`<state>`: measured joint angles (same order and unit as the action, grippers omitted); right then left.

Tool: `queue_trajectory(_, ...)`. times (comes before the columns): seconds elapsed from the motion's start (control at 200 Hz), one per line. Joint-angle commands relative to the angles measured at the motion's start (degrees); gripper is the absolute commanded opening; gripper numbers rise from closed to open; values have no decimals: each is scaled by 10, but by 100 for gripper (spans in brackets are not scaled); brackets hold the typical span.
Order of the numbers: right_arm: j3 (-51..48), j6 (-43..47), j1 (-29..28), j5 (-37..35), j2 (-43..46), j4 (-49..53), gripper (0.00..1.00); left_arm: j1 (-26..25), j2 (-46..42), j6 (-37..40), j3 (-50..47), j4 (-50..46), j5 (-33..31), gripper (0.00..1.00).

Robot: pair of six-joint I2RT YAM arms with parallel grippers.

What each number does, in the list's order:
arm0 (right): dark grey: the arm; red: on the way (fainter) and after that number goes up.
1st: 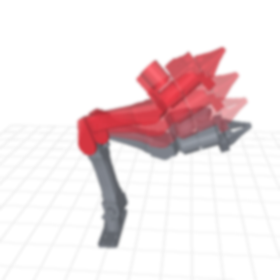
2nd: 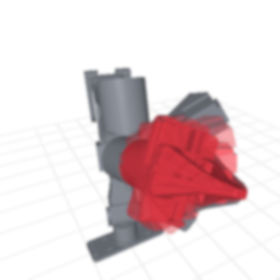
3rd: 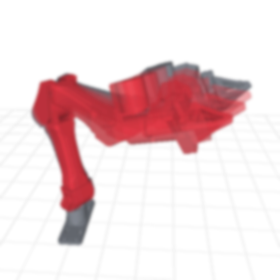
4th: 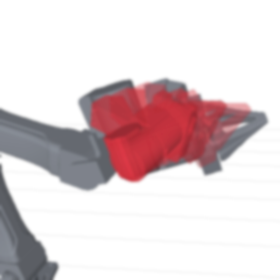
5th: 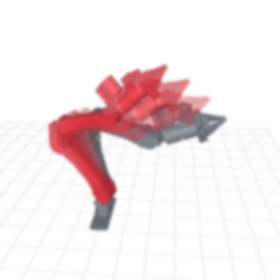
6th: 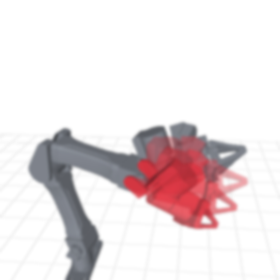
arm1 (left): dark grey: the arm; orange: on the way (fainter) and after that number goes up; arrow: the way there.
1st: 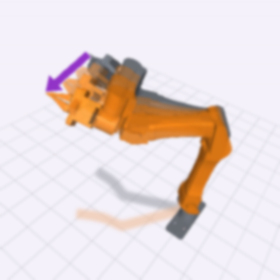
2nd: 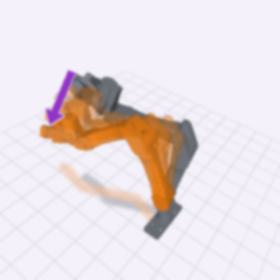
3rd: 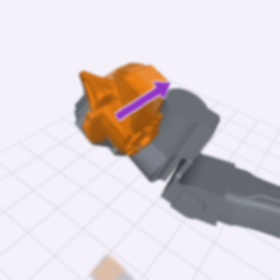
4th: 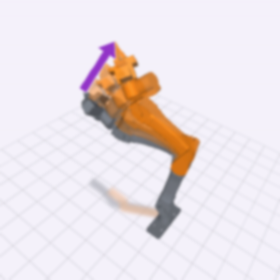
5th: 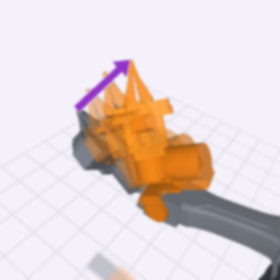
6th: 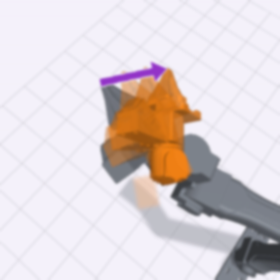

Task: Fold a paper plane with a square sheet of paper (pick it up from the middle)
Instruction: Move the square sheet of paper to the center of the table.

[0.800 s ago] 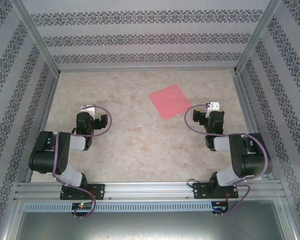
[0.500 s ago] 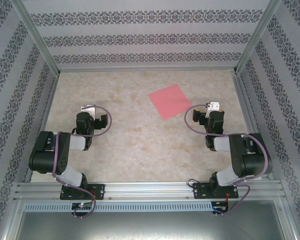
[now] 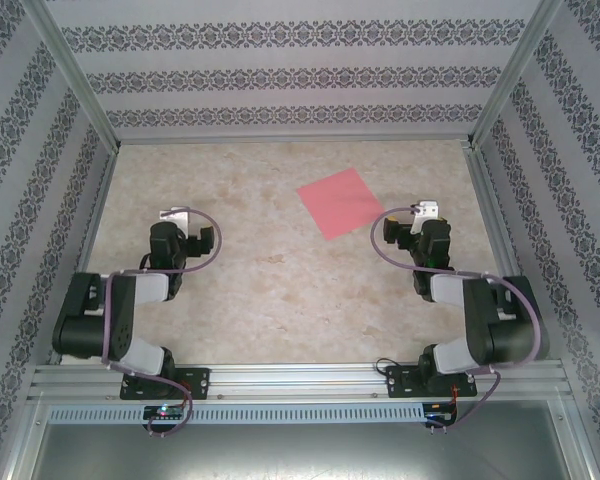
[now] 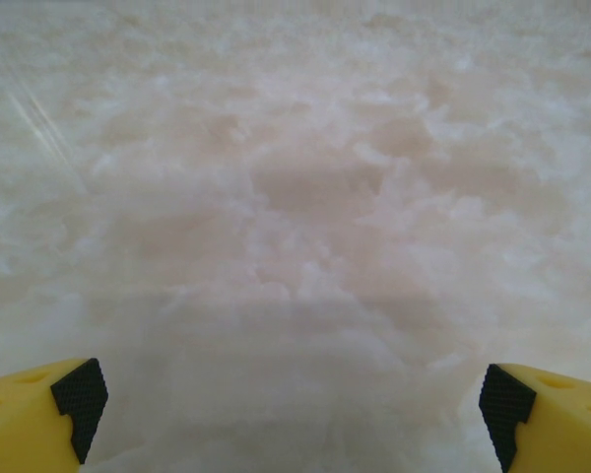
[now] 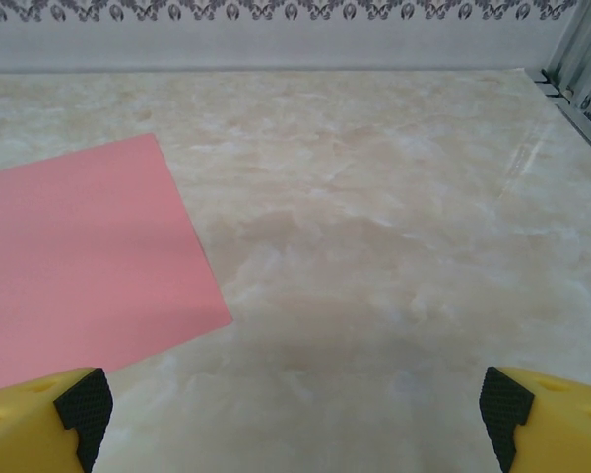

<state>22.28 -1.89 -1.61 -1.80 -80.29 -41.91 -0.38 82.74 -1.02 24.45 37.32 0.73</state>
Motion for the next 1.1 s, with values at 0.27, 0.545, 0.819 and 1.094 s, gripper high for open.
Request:
queue_trajectory(0.27,178,-38,-79,88,106,269,98,-10,-107,-172,142,-257,80,100)
queue_trajectory(0.545,338,-41,-126,123,-48,383,98,-47,-42,-280,178,-275,179,100)
queue_trajectory(0.819,532,-12,-133,156,-226,571,98,-98,5,-331,194,-279,224,100)
queue_trajectory(1.094,666,71,-132,97,-356,708,97,-126,31,-332,198,-303,231,100)
